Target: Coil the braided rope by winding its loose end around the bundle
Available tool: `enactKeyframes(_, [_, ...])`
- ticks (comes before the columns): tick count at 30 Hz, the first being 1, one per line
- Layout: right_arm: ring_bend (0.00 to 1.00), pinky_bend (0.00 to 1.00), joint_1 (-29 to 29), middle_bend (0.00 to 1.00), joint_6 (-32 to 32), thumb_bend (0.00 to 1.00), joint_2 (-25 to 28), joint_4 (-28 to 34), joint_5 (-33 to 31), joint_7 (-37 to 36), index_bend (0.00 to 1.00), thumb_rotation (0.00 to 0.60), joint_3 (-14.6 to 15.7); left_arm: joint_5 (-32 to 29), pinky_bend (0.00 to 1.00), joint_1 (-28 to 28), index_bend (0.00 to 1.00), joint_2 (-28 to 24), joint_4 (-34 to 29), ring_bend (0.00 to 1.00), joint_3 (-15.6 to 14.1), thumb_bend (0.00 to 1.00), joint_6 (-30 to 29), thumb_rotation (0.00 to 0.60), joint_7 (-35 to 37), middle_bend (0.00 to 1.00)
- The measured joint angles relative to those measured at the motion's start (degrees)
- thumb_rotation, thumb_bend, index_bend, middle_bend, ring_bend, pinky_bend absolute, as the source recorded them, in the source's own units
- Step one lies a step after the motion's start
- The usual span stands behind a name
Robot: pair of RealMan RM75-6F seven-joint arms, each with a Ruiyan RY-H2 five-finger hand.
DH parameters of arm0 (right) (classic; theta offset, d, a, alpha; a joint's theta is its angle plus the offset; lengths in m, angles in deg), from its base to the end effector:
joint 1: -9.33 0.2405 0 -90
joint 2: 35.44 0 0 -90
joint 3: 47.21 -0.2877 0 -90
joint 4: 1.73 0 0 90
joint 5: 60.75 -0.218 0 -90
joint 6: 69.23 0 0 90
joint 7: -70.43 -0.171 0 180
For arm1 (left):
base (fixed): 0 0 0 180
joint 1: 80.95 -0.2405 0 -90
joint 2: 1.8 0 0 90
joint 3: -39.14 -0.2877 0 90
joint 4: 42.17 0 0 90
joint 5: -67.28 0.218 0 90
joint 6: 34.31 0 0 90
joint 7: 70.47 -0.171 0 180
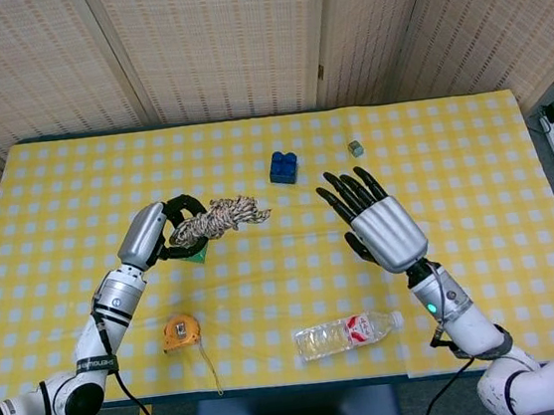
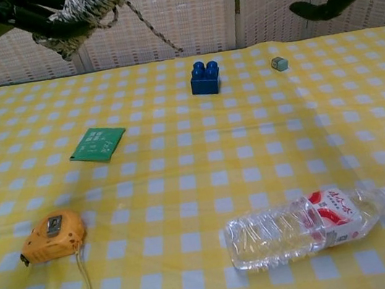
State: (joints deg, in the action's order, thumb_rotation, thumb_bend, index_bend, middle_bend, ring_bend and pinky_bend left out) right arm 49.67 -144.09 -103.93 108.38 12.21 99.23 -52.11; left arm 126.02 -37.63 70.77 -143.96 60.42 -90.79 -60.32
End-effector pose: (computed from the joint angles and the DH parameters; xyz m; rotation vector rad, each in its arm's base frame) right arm -0.1254 -0.3423 0.0980 1.7912 -0.5838 1.0730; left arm -0.1034 0.4137 0.0861 -1.5276 -1.4154 -1.4752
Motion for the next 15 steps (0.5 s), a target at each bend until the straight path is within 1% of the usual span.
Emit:
enactKeyframes(5, [0.09, 0.00, -7.4, 0.01, -5.6, 0.50, 3.1, 1.3, 4.7, -0.8, 0.00, 0.600, 4.9, 0.3, 0.57, -0.2, 0.71, 0.1, 0.0, 0.69, -0.2, 0.63, -0.9, 0.600, -0.8, 0.75])
enactKeyframes(10, [0.09, 0.00, -14.7, 0.01, -11.0, 0.50, 4.0, -0.7, 9.2, -3.4, 0.00, 0.600, 9.2, 0.4, 0.57, -0.3, 0.71, 0.4, 0.0, 0.69, -0.3, 0.63, -1.3, 0.600, -1.2, 0.75])
enactKeyframes(15, [0.09, 0.00, -20.4, 0.01, -14.8, 0.50, 4.1, -4.0, 12.5, -7.6, 0.00, 0.600, 11.6, 0.3, 0.57, -0.5, 0.71, 0.3, -0.1, 0.69, -0.2, 0.63, -1.6, 0.600, -1.3, 0.75])
